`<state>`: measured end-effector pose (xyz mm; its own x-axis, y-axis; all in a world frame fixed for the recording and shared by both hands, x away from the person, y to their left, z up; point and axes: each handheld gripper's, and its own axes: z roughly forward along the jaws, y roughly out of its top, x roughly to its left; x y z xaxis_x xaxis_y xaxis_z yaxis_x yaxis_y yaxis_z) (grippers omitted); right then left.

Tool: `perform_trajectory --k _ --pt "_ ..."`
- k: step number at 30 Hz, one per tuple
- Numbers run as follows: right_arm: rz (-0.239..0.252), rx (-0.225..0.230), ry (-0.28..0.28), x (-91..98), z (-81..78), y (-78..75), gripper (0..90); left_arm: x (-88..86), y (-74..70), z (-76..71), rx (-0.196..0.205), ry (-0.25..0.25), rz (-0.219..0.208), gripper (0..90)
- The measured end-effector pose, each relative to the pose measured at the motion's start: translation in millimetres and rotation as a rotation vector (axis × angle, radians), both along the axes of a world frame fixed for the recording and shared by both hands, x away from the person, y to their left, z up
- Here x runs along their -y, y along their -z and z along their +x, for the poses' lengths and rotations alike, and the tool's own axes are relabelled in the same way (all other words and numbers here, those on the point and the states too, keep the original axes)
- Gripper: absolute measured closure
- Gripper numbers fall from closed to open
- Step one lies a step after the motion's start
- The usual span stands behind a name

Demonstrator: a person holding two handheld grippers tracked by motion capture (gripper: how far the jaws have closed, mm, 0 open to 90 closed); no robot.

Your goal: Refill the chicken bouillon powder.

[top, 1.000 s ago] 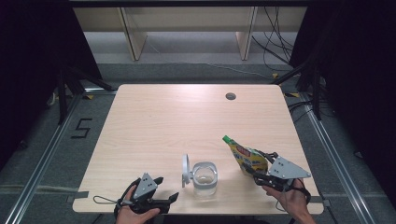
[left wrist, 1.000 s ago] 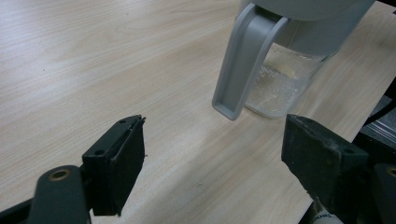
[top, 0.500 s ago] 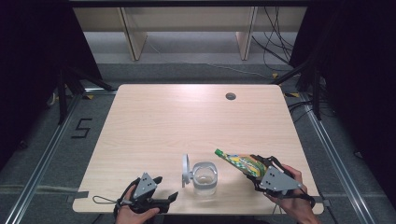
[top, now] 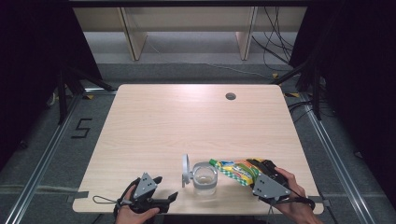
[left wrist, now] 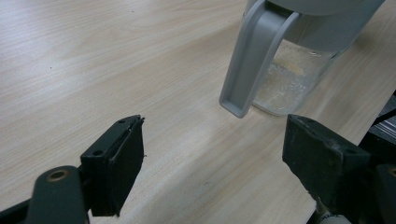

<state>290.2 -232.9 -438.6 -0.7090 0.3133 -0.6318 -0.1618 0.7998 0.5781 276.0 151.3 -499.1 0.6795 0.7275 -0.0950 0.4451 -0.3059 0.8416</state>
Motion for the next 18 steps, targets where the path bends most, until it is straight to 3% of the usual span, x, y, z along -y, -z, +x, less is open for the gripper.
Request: perform_trajectory --k 7,8,9,11,13,14,15,16,17,18 --pt "-0.081 0.049 -0.008 -5.2 -2.2 -1.4 44.9 0.2 0.2 -0.6 -0.008 -0.010 -0.008 20.1" --pt "-0.081 0.042 0.012 -6.1 -3.9 -0.9 44.9 0.2 0.3 -0.8 -0.010 -0.015 -0.006 20.2" --pt "-0.104 0.066 -0.006 -6.7 -2.6 -2.4 44.9 -0.8 -0.2 0.3 0.006 0.003 0.009 20.2" --pt "-0.143 0.082 0.014 -7.3 -4.7 -2.9 44.9 -0.8 -0.2 0.4 0.006 0.003 0.010 20.2" --pt "-0.189 0.133 -0.021 -9.4 -3.2 -5.0 44.9 -0.5 0.0 0.1 0.001 -0.002 0.004 20.2" --pt "-0.177 0.116 -0.002 -10.2 -5.0 -3.7 45.0 -0.3 0.0 0.1 0.001 -0.001 0.001 20.2" --pt "-0.186 0.131 -0.008 -11.2 -5.2 -3.8 45.0 -0.2 0.1 0.2 0.000 -0.001 0.000 20.2" --pt "-0.219 0.152 -0.026 -12.3 -4.4 -5.7 45.0 -0.1 0.4 0.4 0.001 0.000 -0.002 20.2" --pt "-0.217 0.139 -0.006 -12.7 -6.2 -4.8 45.0 -0.3 0.3 0.4 0.001 -0.001 0.002 20.2" --pt "-0.248 0.166 -0.034 -13.7 -4.9 -6.8 45.0 -0.4 0.3 0.4 0.001 0.000 0.004 20.2"
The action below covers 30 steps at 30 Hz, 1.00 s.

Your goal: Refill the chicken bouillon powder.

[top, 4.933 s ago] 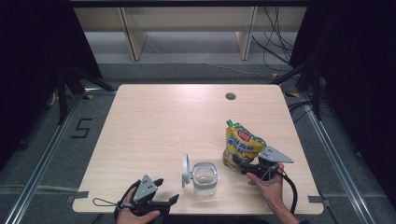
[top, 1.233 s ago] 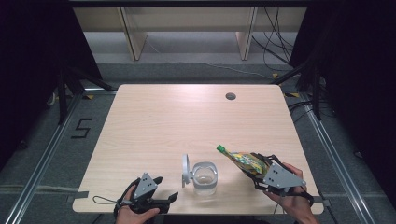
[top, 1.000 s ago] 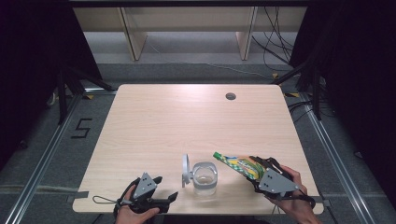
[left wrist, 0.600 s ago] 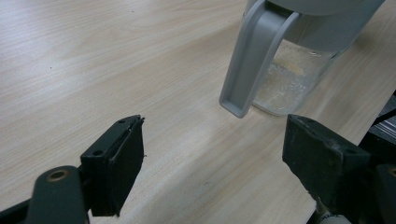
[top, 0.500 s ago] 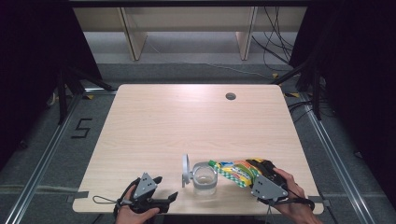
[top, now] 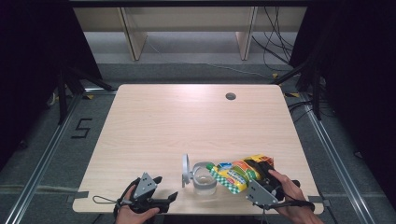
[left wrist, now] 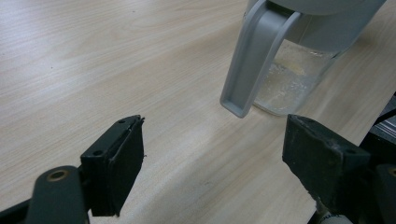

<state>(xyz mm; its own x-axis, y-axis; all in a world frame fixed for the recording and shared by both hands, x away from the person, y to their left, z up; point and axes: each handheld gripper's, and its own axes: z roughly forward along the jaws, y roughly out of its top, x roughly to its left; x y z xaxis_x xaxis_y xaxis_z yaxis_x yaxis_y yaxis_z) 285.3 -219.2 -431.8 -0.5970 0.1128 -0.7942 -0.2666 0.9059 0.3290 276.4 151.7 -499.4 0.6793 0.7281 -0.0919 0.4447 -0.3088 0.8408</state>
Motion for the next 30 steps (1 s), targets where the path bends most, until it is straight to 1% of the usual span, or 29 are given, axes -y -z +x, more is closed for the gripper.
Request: perform_trajectory --k 1,2,3,4,5,6,8,9,10,11,12,13,14,15,16,17,18,19,20,21,22,23,24,25,26,27,28,29,30 --pt "-0.020 0.034 -0.028 -0.3 1.8 0.1 45.0 0.0 -0.1 -0.1 0.001 -0.001 0.003 20.2" --pt "-0.034 0.045 -0.029 -0.8 1.2 -0.6 45.0 -0.1 0.2 0.2 0.001 0.002 0.001 20.2" --pt "-0.011 0.006 0.015 -1.3 -2.0 1.0 45.0 0.1 -0.3 -0.6 -0.001 -0.004 0.007 20.2" --pt "-0.053 0.057 -0.030 -1.9 0.8 -1.4 45.0 0.0 -0.2 -0.5 -0.001 -0.003 0.005 20.2" --pt "-0.043 0.053 -0.016 -2.1 -0.1 0.2 45.0 0.0 0.5 -0.1 0.000 0.002 -0.005 20.2" --pt "-0.054 0.064 -0.014 -2.7 -0.2 0.0 45.0 -0.1 0.4 -0.2 -0.001 0.002 -0.003 20.2" --pt "-0.098 0.087 -0.027 -4.2 0.4 -2.0 45.0 -0.2 0.4 -0.3 -0.002 0.001 -0.003 20.2" --pt "-0.081 0.081 -0.020 -4.2 0.1 -0.7 45.0 -0.4 0.4 -0.3 -0.001 0.002 0.000 20.2" --pt "-0.100 0.089 -0.029 -4.7 0.2 -2.4 45.0 -0.4 -0.1 -0.8 -0.002 -0.004 0.010 20.2" --pt "-0.080 0.078 -0.023 -4.6 -0.5 -1.0 45.0 -0.2 0.0 -0.8 -0.002 -0.004 0.008 20.2" --pt "-0.080 0.085 -0.029 -5.3 -0.7 -0.4 45.0 0.1 0.1 -0.8 -0.001 -0.004 0.005 20.2" --pt "-0.157 0.121 -0.069 -7.6 0.3 -6.1 45.0 0.2 0.0 -0.9 -0.001 -0.003 0.005 20.2" --pt "-0.096 0.088 -0.025 -7.0 -2.7 -0.7 45.0 0.3 0.0 -0.9 0.000 -0.002 0.005 20.2" --pt "-0.133 0.109 -0.050 -7.9 -1.8 -4.0 45.0 0.3 0.0 -0.8 0.001 -0.003 0.005 20.2" --pt "-0.102 0.096 -0.034 -8.3 -3.5 -2.3 45.0 0.2 -0.2 -0.8 -0.001 -0.005 0.008 20.2" --pt "-0.130 0.105 -0.042 -9.4 -3.7 -5.1 45.0 0.0 0.0 -0.6 -0.001 -0.004 0.008 20.2" --pt "-0.110 0.106 -0.042 -9.2 -3.7 -2.8 45.0 -0.1 0.2 -0.3 0.001 -0.004 0.004 20.2" --pt "-0.140 0.120 -0.053 -10.2 -3.7 -4.4 45.0 0.5 0.4 -0.4 -0.001 -0.010 -0.006 20.2" --pt "-0.150 0.115 -0.014 -11.3 -6.8 -3.4 45.1 0.5 0.4 -0.4 -0.001 -0.009 -0.007 20.2" --pt "-0.171 0.143 -0.034 -12.3 -6.0 -3.3 45.2 0.6 0.3 -0.6 0.000 -0.009 -0.005 20.2" --pt "-0.190 0.152 -0.036 -12.9 -6.2 -4.0 46.1 -0.3 -0.1 -0.4 0.000 -0.003 0.009 20.2" --pt "-0.222 0.171 -0.062 -14.0 -5.1 -6.5 46.2 0.0 0.0 -0.5 0.001 -0.004 0.005 20.2" --pt "-0.195 0.155 -0.045 -13.3 -6.0 -4.6 46.2 0.2 0.1 -0.5 0.001 -0.003 0.006 20.2" --pt "-0.199 0.158 -0.046 -13.6 -6.2 -5.1 46.3 0.4 0.7 -0.1 0.002 0.001 -0.001 20.2" --pt "-0.221 0.173 -0.047 -14.4 -6.9 -6.1 46.4 0.4 0.8 0.0 -0.001 0.002 -0.002 20.2" --pt "-0.231 0.174 -0.048 -14.9 -7.3 -5.7 46.5 0.2 0.9 0.1 0.000 0.002 -0.001 20.2" --pt "-0.229 0.170 -0.039 -15.4 -8.0 -4.6 46.6 0.1 0.8 0.0 0.000 0.001 -0.001 20.2" --pt "-0.269 0.206 -0.063 -16.7 -7.3 -7.4 46.7 0.0 0.5 -0.3 0.001 -0.002 0.004 20.2" --pt "-0.286 0.214 -0.076 -17.3 -6.7 -8.0 46.8 -0.2 0.0 -0.6 -0.001 -0.004 0.009 20.2"
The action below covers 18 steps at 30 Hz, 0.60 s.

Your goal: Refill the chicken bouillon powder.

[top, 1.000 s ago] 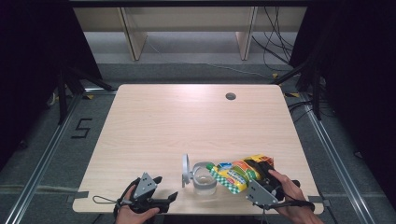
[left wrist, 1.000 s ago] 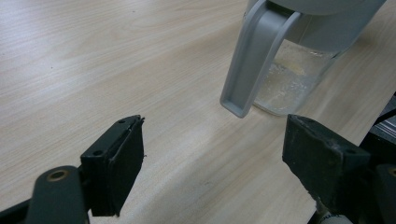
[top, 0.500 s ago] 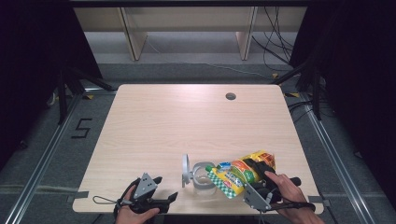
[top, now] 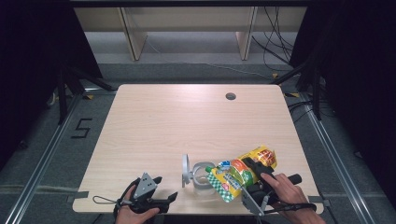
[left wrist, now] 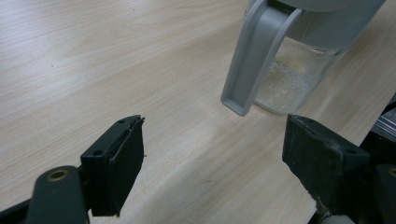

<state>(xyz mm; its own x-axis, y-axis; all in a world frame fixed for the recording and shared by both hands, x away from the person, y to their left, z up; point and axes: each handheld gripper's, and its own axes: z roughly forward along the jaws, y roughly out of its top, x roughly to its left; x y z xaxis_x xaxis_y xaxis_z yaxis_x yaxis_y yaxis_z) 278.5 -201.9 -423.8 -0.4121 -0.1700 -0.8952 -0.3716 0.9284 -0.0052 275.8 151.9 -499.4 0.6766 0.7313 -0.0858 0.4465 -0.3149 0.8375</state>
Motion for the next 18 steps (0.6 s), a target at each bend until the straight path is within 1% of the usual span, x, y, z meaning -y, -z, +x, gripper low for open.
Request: perform_trajectory --k 1,2,3,4,5,6,7,8,9,10,11,12,13,14,15,16,17,18 --pt "0.029 -0.010 0.031 0.8 -1.5 3.2 46.8 0.0 0.1 0.1 0.000 0.001 -0.003 20.2" --pt "0.024 -0.025 0.059 1.0 -3.1 4.2 46.8 0.2 0.2 0.1 0.001 0.000 -0.002 20.2" --pt "0.010 -0.001 0.039 -0.1 -2.6 3.4 46.8 0.4 0.9 0.5 0.001 0.006 -0.011 20.2" --pt "0.014 -0.007 0.051 0.1 -3.4 3.9 46.8 0.4 0.9 0.5 0.000 0.006 -0.009 20.2" --pt "0.005 -0.004 0.053 -0.1 -3.8 3.5 46.8 0.7 1.0 0.3 -0.002 0.004 -0.012 20.2" --pt "0.011 0.003 0.052 0.1 -4.4 4.8 46.8 0.6 1.0 0.3 -0.002 0.004 -0.012 20.2" --pt "-0.034 0.031 0.016 -1.9 -2.7 1.6 46.8 0.4 0.9 0.5 0.001 0.005 -0.010 20.2" --pt "-0.015 0.027 0.034 -1.5 -4.1 4.1 46.8 0.4 0.9 0.5 0.002 0.004 -0.010 20.2" --pt "-0.018 0.028 0.049 -1.6 -5.6 4.8 46.8 0.3 0.9 0.6 0.001 0.005 -0.010 20.2" --pt "-0.039 0.045 0.027 -3.0 -4.6 3.0 46.8 0.4 1.0 0.5 0.000 0.005 -0.010 20.2" --pt "-0.046 0.060 0.013 -3.5 -4.5 2.6 46.8 0.4 0.9 0.5 -0.001 0.006 -0.007 20.2" --pt "-0.083 0.072 -0.004 -5.0 -3.9 -0.1 46.8 0.4 1.0 0.6 -0.002 0.007 -0.002 20.2" --pt "-0.088 0.080 -0.008 -5.5 -3.9 0.0 46.8 1.8 1.7 0.4 -0.003 0.001 -0.018 20.2" --pt "-0.069 0.061 0.025 -4.4 -5.7 2.8 46.8 3.2 2.2 -0.7 -0.019 -0.016 -0.033 20.2" --pt "-0.090 0.070 0.024 -5.1 -6.4 1.3 46.8 2.4 1.7 0.0 -0.007 -0.002 -0.021 20.2" --pt "-0.095 0.077 0.019 -5.4 -6.5 0.9 46.8 2.1 1.6 0.4 -0.003 0.002 -0.018 20.2" --pt "-0.118 0.099 -0.015 -7.0 -5.0 -1.5 46.8 3.1 2.2 -0.4 -0.018 -0.013 -0.034 20.2" --pt "-0.088 0.079 0.031 -5.5 -7.9 1.4 46.8 1.5 1.8 0.2 -0.016 -0.004 -0.013 20.2"
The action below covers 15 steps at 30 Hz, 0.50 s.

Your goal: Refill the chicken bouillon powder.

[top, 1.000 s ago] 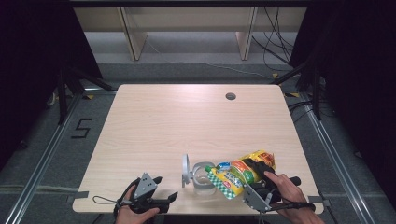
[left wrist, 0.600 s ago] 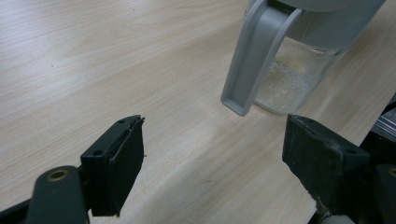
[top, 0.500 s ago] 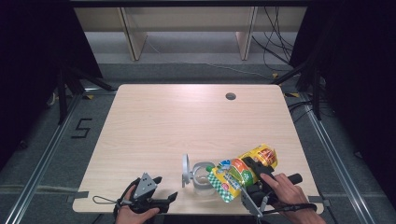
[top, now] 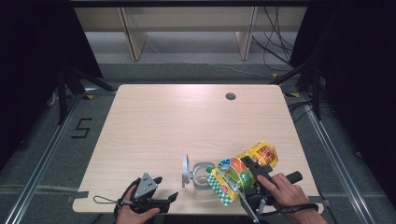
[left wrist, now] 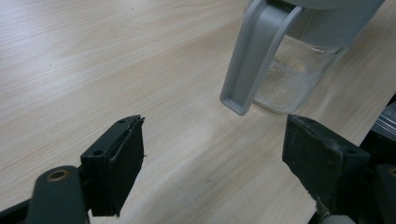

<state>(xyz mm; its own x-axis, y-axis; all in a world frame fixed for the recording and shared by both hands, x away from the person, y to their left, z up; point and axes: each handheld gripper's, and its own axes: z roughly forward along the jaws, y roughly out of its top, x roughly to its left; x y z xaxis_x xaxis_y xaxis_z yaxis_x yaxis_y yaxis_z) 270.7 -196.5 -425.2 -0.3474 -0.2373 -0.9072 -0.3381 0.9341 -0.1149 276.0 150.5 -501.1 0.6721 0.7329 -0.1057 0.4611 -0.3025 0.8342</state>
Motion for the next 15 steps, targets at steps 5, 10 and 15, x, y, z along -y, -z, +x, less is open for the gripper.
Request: perform_trajectory --k 5,10,15 --pt "-0.088 0.032 -0.076 -4.3 3.8 -6.6 46.8 0.4 0.0 -0.2 -0.001 -0.002 -0.003 20.2" --pt "-0.050 0.021 -0.023 -3.8 0.8 -4.9 46.8 0.3 0.7 0.1 -0.002 -0.004 0.001 20.2" --pt "-0.073 0.022 -0.036 -5.2 0.5 -6.6 47.0 -0.1 0.5 0.9 0.009 0.010 0.010 20.2"
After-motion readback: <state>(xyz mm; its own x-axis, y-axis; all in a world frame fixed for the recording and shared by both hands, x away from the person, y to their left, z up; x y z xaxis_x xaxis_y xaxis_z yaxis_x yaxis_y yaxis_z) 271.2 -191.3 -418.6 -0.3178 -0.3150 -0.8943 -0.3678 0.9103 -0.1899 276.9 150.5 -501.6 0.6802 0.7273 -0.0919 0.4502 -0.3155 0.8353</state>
